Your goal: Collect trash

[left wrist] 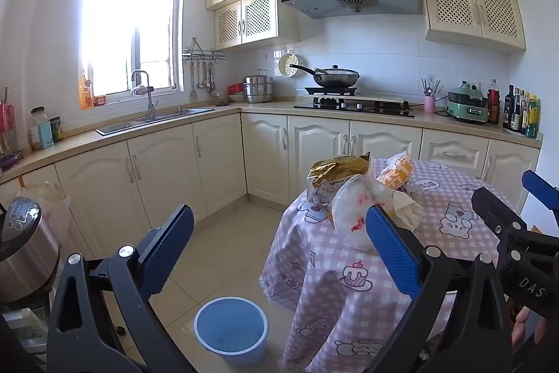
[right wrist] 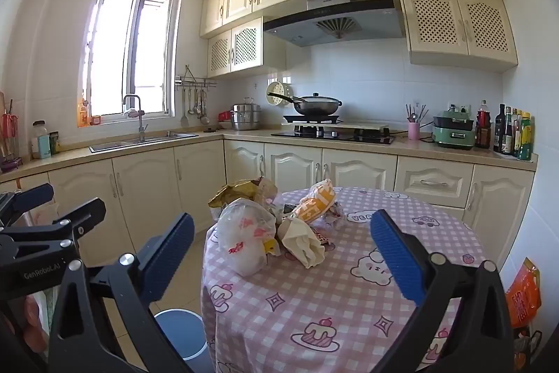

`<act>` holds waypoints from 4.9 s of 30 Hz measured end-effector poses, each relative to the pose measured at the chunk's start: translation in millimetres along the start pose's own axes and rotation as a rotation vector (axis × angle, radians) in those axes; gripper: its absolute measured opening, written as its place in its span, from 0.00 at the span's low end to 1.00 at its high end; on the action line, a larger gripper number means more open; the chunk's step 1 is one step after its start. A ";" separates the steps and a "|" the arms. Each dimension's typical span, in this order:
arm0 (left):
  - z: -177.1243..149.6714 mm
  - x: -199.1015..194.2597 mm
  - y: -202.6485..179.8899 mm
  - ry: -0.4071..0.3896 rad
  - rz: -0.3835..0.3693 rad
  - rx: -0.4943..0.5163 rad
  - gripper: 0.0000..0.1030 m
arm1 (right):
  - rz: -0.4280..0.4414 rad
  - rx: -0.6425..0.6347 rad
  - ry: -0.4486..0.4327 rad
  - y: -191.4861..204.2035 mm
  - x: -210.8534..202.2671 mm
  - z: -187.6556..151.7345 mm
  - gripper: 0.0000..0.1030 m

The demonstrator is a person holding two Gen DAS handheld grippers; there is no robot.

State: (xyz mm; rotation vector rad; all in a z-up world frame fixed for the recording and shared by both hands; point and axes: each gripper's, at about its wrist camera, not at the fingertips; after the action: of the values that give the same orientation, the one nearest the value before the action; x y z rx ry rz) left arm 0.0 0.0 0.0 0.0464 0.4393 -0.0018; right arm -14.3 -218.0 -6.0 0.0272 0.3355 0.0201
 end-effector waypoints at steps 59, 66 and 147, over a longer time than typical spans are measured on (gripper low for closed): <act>-8.4 11.0 -13.6 0.035 -0.019 0.016 0.93 | -0.009 0.017 0.046 -11.1 4.9 -4.0 0.96; -8.3 11.1 -15.5 0.040 -0.019 0.021 0.93 | -0.010 0.017 0.049 -11.9 5.4 -4.2 0.96; 32.3 187.9 14.4 0.226 -0.051 -0.093 0.93 | 0.177 0.294 0.433 4.2 287.2 59.2 0.45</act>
State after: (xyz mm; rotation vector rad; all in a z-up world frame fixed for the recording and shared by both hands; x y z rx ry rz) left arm 184.0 14.5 -50.0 -0.0566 0.6654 -0.0260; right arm 276.3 -208.2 -44.5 0.3480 0.7666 0.1536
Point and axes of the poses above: each gripper's, at about its wrist camera, not at the fingertips, and x roughly the way its jaws point, y to its left, z to its top, and after that the axes turned 9 degrees about y, right-handed
